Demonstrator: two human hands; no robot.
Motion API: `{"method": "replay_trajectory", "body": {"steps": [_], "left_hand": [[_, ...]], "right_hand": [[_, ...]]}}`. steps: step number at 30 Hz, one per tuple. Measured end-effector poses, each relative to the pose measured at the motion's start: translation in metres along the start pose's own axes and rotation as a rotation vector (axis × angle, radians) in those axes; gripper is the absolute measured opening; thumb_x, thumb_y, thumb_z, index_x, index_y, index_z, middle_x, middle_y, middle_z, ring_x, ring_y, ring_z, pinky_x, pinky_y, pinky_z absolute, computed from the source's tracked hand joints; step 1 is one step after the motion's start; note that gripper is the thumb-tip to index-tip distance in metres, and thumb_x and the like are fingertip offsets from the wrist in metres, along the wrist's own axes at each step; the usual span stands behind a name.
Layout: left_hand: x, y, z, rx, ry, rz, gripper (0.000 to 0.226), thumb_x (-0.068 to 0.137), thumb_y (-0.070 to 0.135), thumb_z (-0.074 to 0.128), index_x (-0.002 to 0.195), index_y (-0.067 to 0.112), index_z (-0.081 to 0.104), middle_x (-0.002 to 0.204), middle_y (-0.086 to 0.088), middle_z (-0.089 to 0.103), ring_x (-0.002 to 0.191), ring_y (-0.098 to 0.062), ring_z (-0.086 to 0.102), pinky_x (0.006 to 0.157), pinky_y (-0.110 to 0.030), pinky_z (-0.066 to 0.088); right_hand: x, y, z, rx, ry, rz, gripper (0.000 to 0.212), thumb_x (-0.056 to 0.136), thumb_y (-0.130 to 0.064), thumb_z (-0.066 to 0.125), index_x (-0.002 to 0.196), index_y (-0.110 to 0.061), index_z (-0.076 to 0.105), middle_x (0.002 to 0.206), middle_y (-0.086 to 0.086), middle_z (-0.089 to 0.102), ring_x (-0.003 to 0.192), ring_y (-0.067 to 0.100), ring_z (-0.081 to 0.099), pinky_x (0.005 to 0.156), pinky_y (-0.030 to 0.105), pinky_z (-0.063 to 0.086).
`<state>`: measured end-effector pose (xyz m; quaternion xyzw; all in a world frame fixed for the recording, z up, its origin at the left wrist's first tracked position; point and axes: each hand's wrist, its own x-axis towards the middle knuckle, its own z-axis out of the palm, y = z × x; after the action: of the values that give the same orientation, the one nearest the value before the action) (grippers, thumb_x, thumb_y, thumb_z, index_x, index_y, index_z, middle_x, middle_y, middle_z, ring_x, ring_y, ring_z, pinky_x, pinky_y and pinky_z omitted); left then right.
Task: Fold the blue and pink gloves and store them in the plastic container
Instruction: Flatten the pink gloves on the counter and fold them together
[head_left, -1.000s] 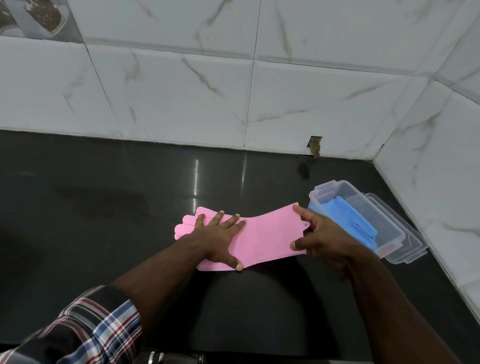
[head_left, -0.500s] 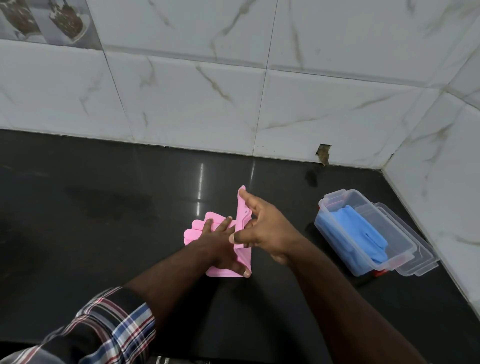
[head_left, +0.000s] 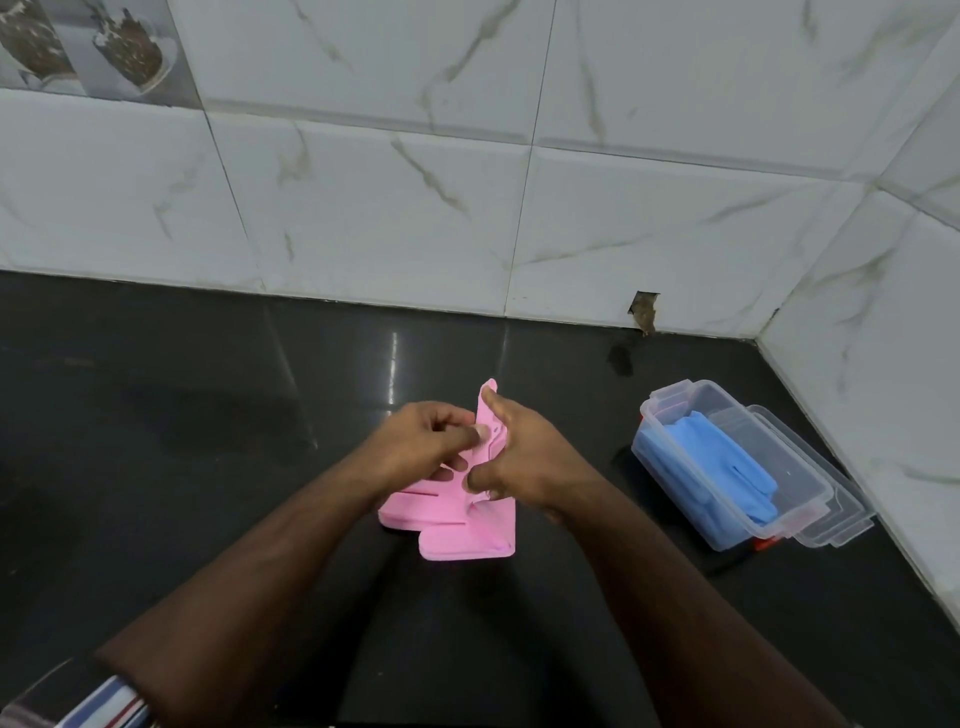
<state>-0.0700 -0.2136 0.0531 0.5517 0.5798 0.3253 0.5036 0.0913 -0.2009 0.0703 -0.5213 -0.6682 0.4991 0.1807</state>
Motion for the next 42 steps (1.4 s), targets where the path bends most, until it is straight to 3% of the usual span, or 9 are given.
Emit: {"method": "replay_trajectory", "body": {"steps": [6, 11, 14, 17, 22, 28, 32, 36, 42], "left_hand": [[-0.004, 0.0, 0.004, 0.079, 0.025, -0.001, 0.016, 0.087, 0.004, 0.062, 0.1, 0.01, 0.07, 0.087, -0.015, 0.075, 0.071, -0.024, 0.073, 0.063, -0.036, 0.059], [-0.005, -0.027, -0.011, -0.064, 0.161, -0.106, 0.021, 0.077, 0.007, 0.065, 0.095, 0.011, 0.075, 0.089, -0.014, 0.077, 0.084, -0.034, 0.074, 0.077, -0.047, 0.06], [-0.008, -0.053, -0.014, -0.187, 0.256, -0.201, 0.02, 0.077, 0.002, 0.062, 0.093, 0.008, 0.074, 0.092, -0.018, 0.077, 0.091, -0.04, 0.073, 0.084, -0.057, 0.056], [-0.009, -0.072, -0.009, -0.264, 0.319, -0.268, 0.022, 0.084, -0.005, 0.058, 0.098, 0.006, 0.071, 0.096, -0.02, 0.076, 0.093, -0.042, 0.072, 0.083, -0.056, 0.057], [-0.008, -0.083, -0.003, -0.246, 0.399, -0.3, 0.021, 0.085, 0.0, 0.059, 0.101, 0.01, 0.068, 0.097, -0.013, 0.076, 0.088, -0.033, 0.073, 0.075, -0.046, 0.06], [-0.006, -0.082, 0.003, 0.018, 0.448, -0.24, 0.028, 0.085, 0.011, 0.065, 0.112, 0.017, 0.06, 0.111, -0.001, 0.068, 0.097, -0.021, 0.065, 0.084, -0.036, 0.054], [-0.012, -0.076, 0.01, 0.655, 0.526, -0.044, 0.063, 0.084, 0.027, 0.067, 0.143, 0.021, 0.046, 0.139, -0.004, 0.047, 0.125, -0.028, 0.047, 0.099, -0.04, 0.043], [-0.005, -0.076, 0.025, 0.971, 0.42, 0.186, 0.053, 0.09, 0.033, 0.051, 0.143, 0.032, 0.049, 0.151, 0.005, 0.046, 0.139, -0.022, 0.04, 0.103, -0.047, 0.037], [0.008, -0.115, 0.013, 1.043, 0.212, 0.03, 0.074, 0.09, 0.059, 0.004, 0.156, 0.034, 0.026, 0.166, 0.009, 0.018, 0.153, -0.02, 0.013, 0.119, -0.052, 0.02]], "right_hand": [[0.003, -0.011, 0.021, -0.201, -0.067, -0.088, 0.115, 0.071, -0.006, 0.081, 0.157, -0.026, 0.007, 0.165, -0.006, 0.012, 0.144, 0.02, 0.033, 0.108, 0.04, 0.044], [0.008, 0.009, 0.012, 0.007, 0.052, -0.163, 0.08, 0.08, -0.016, 0.075, 0.149, -0.03, 0.037, 0.149, -0.013, 0.044, 0.105, 0.016, 0.065, 0.08, 0.03, 0.057], [0.016, 0.041, 0.015, -0.208, 0.35, -0.142, 0.051, 0.092, -0.016, 0.059, 0.142, -0.021, 0.05, 0.144, -0.005, 0.053, 0.118, 0.008, 0.057, 0.102, 0.023, 0.042], [0.022, 0.073, 0.037, -0.496, 0.263, -0.165, 0.05, 0.1, -0.027, 0.047, 0.149, -0.018, 0.039, 0.158, 0.001, 0.033, 0.146, 0.016, 0.028, 0.116, 0.025, 0.02], [0.028, 0.099, 0.065, -0.698, 0.199, -0.096, 0.055, 0.104, -0.04, 0.029, 0.155, -0.023, 0.019, 0.166, 0.003, 0.002, 0.152, 0.024, -0.001, 0.122, 0.046, 0.01], [0.028, 0.106, 0.079, -0.829, 0.203, -0.077, 0.066, 0.095, -0.053, 0.008, 0.156, -0.028, 0.01, 0.165, 0.004, -0.007, 0.151, 0.028, -0.01, 0.12, 0.054, 0.003], [0.029, 0.11, 0.078, -0.869, 0.21, -0.079, 0.073, 0.088, -0.055, -0.002, 0.156, -0.029, 0.009, 0.165, 0.004, -0.006, 0.151, 0.029, -0.008, 0.119, 0.057, 0.004], [0.027, 0.107, 0.08, -0.871, 0.225, -0.11, 0.073, 0.088, -0.054, 0.004, 0.154, -0.028, 0.021, 0.165, 0.007, 0.004, 0.151, 0.033, 0.002, 0.116, 0.062, 0.012], [0.032, 0.103, 0.061, -0.798, 0.173, -0.14, 0.057, 0.102, -0.046, 0.027, 0.155, -0.031, 0.013, 0.165, 0.001, -0.006, 0.152, 0.025, -0.008, 0.119, 0.058, 0.003]]}}
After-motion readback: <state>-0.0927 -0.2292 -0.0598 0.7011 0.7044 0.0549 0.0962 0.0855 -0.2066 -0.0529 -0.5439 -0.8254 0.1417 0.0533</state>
